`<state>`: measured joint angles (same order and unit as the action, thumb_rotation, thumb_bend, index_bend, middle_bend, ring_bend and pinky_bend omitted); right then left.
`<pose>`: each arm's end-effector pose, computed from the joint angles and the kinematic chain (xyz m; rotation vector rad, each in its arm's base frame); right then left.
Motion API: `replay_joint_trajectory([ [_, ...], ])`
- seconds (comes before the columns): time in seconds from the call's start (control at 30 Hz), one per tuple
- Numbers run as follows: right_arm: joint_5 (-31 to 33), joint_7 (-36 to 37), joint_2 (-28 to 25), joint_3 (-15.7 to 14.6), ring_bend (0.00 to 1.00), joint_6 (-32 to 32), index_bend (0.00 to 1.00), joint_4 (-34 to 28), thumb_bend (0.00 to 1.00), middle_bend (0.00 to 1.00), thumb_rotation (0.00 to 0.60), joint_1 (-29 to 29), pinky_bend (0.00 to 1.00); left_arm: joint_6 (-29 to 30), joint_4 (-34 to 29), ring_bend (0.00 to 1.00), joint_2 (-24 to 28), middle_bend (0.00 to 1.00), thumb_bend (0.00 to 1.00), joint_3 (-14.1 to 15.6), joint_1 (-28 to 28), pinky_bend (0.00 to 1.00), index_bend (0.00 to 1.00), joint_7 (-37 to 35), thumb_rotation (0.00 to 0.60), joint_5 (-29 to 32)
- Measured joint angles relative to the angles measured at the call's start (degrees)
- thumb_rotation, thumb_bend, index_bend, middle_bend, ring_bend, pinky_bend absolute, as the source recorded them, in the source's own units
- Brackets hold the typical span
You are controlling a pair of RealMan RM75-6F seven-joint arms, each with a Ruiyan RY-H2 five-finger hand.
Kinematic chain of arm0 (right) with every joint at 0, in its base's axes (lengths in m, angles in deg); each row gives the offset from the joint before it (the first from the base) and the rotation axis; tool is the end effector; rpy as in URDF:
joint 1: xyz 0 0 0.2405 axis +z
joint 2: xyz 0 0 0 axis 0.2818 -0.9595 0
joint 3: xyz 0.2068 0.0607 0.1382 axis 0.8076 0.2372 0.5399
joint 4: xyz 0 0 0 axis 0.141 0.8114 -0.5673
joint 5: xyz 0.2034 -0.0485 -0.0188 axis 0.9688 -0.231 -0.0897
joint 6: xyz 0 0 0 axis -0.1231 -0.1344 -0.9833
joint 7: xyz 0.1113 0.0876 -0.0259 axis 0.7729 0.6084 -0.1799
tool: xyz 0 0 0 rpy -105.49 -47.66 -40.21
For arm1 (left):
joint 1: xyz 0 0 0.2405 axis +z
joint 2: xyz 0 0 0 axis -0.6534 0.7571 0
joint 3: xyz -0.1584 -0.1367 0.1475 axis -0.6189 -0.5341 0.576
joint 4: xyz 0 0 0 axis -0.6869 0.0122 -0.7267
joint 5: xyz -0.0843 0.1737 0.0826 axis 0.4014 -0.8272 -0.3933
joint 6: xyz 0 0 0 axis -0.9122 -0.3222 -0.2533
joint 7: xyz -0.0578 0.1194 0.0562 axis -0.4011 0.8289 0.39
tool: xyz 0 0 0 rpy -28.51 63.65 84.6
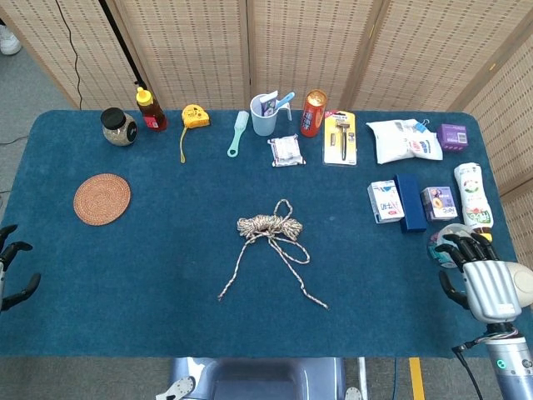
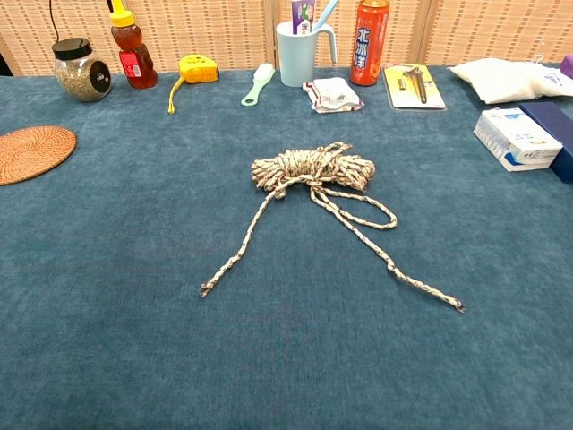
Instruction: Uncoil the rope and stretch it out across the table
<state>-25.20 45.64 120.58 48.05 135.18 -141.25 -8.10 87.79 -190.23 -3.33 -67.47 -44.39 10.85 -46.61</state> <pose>-0.2827 -0.2075 0.1617 1.4642 -0.8083 0.9981 -0.2896 0.1785 0.1898 -1.3447 -0.7563 -0.7841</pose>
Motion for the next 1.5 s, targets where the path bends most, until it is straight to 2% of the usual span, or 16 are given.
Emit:
replay_joint_trajectory([
  [0.23, -2.5, 3.7, -0.3, 0.5, 0.24, -2.0, 0.35, 0.0, 0.41, 0.25, 0.600, 3.3, 0.15, -0.7, -0.3, 0.16, 0.3, 0.17, 0.26, -0.5, -0.7, 0.16, 0.37, 0.3, 0.520, 0.6],
  [0.47, -4.8, 5.8, 0.0, 1.1, 0.23, -4.8, 0.34, -0.6, 0.27, 0.24, 0.600, 7.0, 0.14, -1.2, -0.4, 0.16, 0.7, 0.17, 0.26, -1.2, -1.5, 0.16, 0.37, 0.7, 0.520, 1.2],
  [0.67, -6.7, 7.3, 0.4, 1.4, 0.21, -8.8, 0.33, -1.4, 0.18, 0.22, 0.600, 11.3, 0.13, -1.6, -0.8, 0.16, 1.4, 0.17, 0.26, -1.7, -2.0, 0.16, 0.37, 1.1, 0.520, 1.7],
  [0.83, -7.8, 7.6, 1.2, 1.2, 0.17, -13.7, 0.29, -2.1, 0.15, 0.17, 0.600, 15.1, 0.08, -2.3, -1.0, 0.16, 2.0, 0.17, 0.25, -1.9, -2.4, 0.16, 0.37, 1.2, 0.521, 2.6],
  [1.13, -6.2, 2.9, 5.2, 0.6, 0.07, -21.1, 0.17, -3.5, 0.14, 0.07, 0.600, 20.2, 0.00, -2.6, -0.9, 0.16, 2.5, 0.17, 0.25, -2.1, -2.8, 0.16, 0.37, 0.6, 0.520, 3.1],
  [1.27, -4.7, 0.1, 7.5, 0.7, 0.01, -22.7, 0.08, -3.5, 0.13, 0.01, 0.600, 21.5, 0.00, -2.5, -0.9, 0.16, 2.8, 0.17, 0.26, -2.1, -2.8, 0.16, 0.37, 0.2, 0.518, 3.3],
  [1.4, -2.9, -3.2, 10.0, 0.8, 0.00, -23.9, 0.00, -3.2, 0.12, 0.00, 0.600, 22.5, 0.00, -2.4, -0.8, 0.16, 3.1, 0.17, 0.25, -1.9, -2.5, 0.16, 0.36, -0.2, 0.520, 3.3],
  [1.5, -1.6, -5.7, 11.9, 0.8, 0.00, -24.3, 0.00, -2.8, 0.11, 0.00, 0.600, 22.9, 0.00, -2.1, -0.9, 0.16, 3.5, 0.17, 0.25, -1.7, -2.2, 0.16, 0.36, -0.6, 0.519, 3.4],
])
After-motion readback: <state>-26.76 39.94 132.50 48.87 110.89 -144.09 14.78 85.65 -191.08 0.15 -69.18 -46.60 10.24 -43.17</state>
